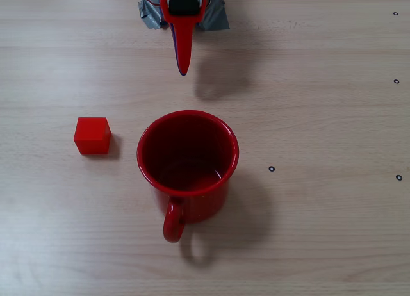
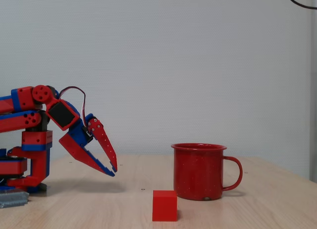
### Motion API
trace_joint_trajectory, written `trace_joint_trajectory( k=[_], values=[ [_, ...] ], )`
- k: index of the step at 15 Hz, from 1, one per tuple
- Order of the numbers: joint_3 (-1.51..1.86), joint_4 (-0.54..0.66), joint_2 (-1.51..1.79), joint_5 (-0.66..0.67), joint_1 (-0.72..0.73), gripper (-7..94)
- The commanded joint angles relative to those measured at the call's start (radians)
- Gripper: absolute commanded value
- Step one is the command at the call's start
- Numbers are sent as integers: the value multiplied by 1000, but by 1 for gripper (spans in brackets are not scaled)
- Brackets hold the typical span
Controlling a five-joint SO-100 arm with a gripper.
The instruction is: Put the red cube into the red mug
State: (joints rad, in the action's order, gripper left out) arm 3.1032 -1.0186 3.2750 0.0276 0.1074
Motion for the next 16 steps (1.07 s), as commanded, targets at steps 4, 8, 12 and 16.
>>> trace_joint_trajectory(
  k=[4, 8, 12, 16],
  values=[
    [32, 2, 58, 23, 18, 0],
    [32, 2, 58, 23, 18, 0],
    [31, 0, 58, 21, 14, 0],
    [-140, -26, -97, 6, -5, 0]
  ],
)
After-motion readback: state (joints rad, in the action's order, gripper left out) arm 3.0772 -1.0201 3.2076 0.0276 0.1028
